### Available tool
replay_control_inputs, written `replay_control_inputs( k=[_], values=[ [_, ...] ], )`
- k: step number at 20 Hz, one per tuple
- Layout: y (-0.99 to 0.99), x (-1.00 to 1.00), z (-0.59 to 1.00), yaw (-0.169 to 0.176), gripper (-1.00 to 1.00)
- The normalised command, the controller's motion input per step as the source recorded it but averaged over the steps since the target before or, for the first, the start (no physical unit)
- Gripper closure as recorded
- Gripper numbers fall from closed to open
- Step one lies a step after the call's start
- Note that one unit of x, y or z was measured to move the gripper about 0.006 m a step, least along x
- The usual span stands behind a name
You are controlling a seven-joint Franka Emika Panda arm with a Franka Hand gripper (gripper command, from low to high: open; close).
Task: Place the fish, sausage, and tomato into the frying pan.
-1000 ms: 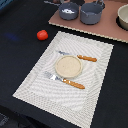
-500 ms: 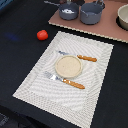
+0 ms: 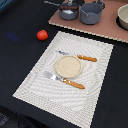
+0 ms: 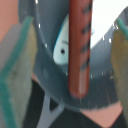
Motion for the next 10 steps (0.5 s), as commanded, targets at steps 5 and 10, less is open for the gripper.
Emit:
replay_control_inputs(
  k=[5,10],
  values=[
    [-0.9,-0.17,0.5,-0.003,-1.0],
    [-1.0,-0.08,0.36,0.0,-1.0]
  ],
)
